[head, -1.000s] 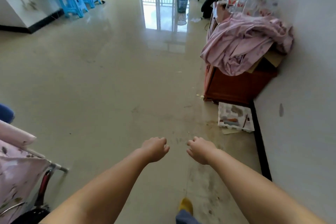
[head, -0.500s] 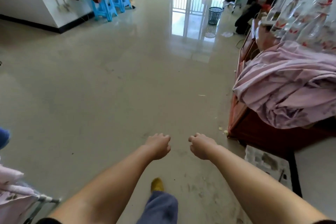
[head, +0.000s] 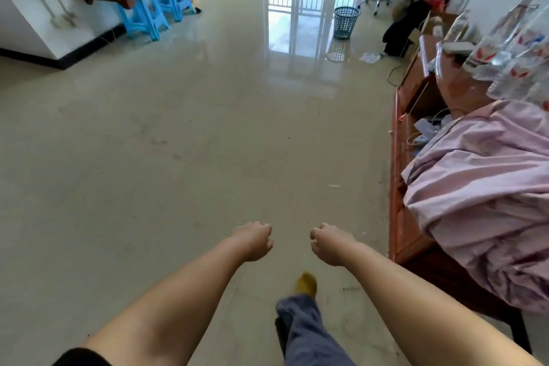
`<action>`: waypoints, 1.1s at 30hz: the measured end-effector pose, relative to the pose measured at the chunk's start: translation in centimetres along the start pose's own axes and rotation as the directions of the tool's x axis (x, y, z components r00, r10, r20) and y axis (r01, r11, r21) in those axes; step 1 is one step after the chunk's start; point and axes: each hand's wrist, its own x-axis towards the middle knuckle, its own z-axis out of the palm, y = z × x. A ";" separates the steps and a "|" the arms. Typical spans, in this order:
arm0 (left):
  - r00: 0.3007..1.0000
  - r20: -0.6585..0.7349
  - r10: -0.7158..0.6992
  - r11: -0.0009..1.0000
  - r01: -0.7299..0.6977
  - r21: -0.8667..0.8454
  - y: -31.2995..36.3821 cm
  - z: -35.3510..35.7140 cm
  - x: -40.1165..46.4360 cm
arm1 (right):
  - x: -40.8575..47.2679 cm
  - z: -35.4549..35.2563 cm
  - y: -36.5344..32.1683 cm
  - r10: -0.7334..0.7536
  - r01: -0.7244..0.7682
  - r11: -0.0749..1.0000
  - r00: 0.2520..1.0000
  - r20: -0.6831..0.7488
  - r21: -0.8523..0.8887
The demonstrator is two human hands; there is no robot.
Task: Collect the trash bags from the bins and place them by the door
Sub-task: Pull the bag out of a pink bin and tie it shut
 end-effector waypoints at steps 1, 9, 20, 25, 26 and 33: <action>1.000 -0.012 -0.001 1.000 0.001 -0.002 -0.2 -1.5 2.3 | 2.2 -1.5 0.8 0.001 -0.001 1.000 1.000 -0.009 -0.005; 0.996 -0.058 -0.074 0.992 0.067 -0.109 -1.7 -14.3 19.7 | 19.2 -15.8 7.5 -0.021 0.024 0.997 0.999 0.034 -0.069; 0.994 -0.035 -0.106 0.977 0.097 -0.192 -8.8 -29.8 42.0 | 43.3 -33.5 10.4 -0.012 0.020 0.990 0.998 0.060 -0.136; 0.996 -0.035 -0.080 0.984 0.074 -0.161 -14.3 -39.7 52.2 | 54.2 -42.3 8.9 -0.005 0.008 0.997 1.000 0.030 -0.081; 0.996 -0.039 -0.074 0.987 0.068 -0.146 -15.3 -41.8 54.1 | 56.2 -44.2 8.6 -0.001 0.003 0.998 1.000 0.029 -0.064; 0.999 -0.006 -0.039 0.995 0.039 -0.094 -19.1 -51.9 66.7 | 68.6 -54.0 9.4 0.012 -0.011 1.000 0.999 0.042 -0.029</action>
